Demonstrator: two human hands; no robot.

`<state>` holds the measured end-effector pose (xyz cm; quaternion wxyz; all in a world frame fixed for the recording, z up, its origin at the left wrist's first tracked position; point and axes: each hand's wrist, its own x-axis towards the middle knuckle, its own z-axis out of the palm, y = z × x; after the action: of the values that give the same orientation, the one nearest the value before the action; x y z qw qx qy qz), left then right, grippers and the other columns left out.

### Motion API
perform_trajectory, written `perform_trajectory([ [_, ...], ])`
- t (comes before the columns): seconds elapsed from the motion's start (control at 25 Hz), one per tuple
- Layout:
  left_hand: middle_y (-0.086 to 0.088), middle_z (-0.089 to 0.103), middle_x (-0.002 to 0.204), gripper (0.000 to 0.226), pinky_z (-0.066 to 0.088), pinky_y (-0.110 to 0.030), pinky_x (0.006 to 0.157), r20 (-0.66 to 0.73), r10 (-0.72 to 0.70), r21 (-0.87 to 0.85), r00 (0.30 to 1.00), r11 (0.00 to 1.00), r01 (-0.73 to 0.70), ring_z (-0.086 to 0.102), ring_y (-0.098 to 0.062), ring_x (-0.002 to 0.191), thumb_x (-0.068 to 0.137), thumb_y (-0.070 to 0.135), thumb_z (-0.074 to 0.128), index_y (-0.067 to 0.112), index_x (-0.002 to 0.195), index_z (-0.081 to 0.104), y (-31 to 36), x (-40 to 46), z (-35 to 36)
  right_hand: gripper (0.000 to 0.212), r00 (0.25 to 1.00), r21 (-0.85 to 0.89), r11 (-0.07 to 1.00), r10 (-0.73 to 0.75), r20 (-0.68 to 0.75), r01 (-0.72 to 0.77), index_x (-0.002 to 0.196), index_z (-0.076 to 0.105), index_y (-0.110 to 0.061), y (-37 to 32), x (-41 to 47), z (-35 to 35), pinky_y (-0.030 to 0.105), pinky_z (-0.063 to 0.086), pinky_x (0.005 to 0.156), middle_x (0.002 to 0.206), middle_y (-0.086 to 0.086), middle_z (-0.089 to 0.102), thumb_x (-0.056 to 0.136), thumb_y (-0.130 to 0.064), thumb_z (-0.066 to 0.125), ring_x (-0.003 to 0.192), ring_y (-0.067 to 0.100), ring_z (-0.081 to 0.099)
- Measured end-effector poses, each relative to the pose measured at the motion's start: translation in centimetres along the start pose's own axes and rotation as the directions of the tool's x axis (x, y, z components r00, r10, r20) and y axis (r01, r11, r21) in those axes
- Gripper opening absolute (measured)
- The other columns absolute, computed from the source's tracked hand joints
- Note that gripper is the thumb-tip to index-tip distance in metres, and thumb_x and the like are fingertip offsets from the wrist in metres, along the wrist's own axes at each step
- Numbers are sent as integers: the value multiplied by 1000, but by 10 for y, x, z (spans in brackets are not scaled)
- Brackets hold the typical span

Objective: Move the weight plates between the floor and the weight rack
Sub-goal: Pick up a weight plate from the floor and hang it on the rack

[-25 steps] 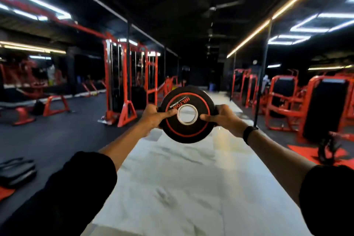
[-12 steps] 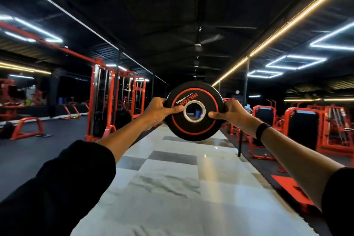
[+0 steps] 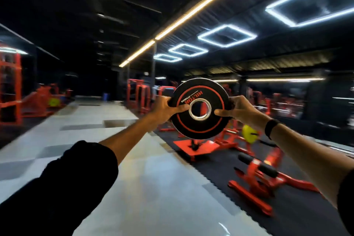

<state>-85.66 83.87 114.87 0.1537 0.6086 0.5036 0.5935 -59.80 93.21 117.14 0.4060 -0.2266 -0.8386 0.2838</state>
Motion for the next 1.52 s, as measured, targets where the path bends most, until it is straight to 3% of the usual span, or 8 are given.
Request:
perform_trajectory([
  [0.16,-13,74,91,31,60,-35,72,235,65,-168,970,985,-25,68,-17,75,77,20,82,-1,97,72,18,6,137,56,966,-151,966,180,-186,-210,112,71,-5,6,-107,-101,43,59,83,102,12,77,65,-33,85,93,26,73],
  [0.32,-9,75,85,37,59,-32,71,458,174,-316,872,948,-23,67,-11,69,73,27,85,-1,96,74,68,-14,289,29,870,-240,889,269,-412,-389,102,74,-10,-13,-237,-200,26,57,74,94,2,78,75,-14,83,88,18,72],
  [0.6,-6,76,83,39,62,-37,67,705,388,-513,593,857,50,74,-20,76,70,38,86,10,94,74,191,-120,544,34,620,-269,691,323,-715,-671,102,72,0,-61,-476,-344,28,56,75,91,8,76,71,-9,84,81,8,66],
  [0.92,-11,78,92,37,62,-43,75,710,619,-690,336,706,158,74,-21,85,72,41,85,16,96,75,347,-286,759,27,314,-149,477,288,-905,-866,100,72,-5,-150,-709,-450,25,60,70,86,-3,75,75,-4,82,77,8,68],
  [1.04,-2,77,81,26,60,-28,64,705,662,-708,255,675,206,69,-11,73,77,31,83,13,95,76,391,-337,815,29,202,-75,419,270,-941,-905,100,71,-7,-168,-776,-477,33,62,72,89,1,76,74,-8,83,80,12,72],
  [1.12,5,72,74,23,56,-22,61,692,692,-721,205,658,217,66,-7,69,78,26,83,10,92,75,419,-366,854,27,154,-39,418,245,-957,-907,99,71,-13,-174,-816,-495,26,60,67,86,-6,77,75,-7,82,78,7,72],
  [1.4,-12,77,86,47,59,-42,71,663,726,-746,184,622,236,68,-11,74,64,50,87,11,88,76,467,-434,1013,43,59,36,386,232,-971,-922,115,69,-9,-147,-928,-589,34,61,81,109,5,75,74,-13,84,100,18,72],
  [1.52,2,75,74,28,54,-23,60,683,711,-727,169,641,245,65,1,65,71,35,87,13,83,75,490,-446,1078,49,28,70,369,255,-967,-927,116,69,-9,-124,-965,-644,39,61,84,110,6,75,71,-18,85,103,22,72],
])
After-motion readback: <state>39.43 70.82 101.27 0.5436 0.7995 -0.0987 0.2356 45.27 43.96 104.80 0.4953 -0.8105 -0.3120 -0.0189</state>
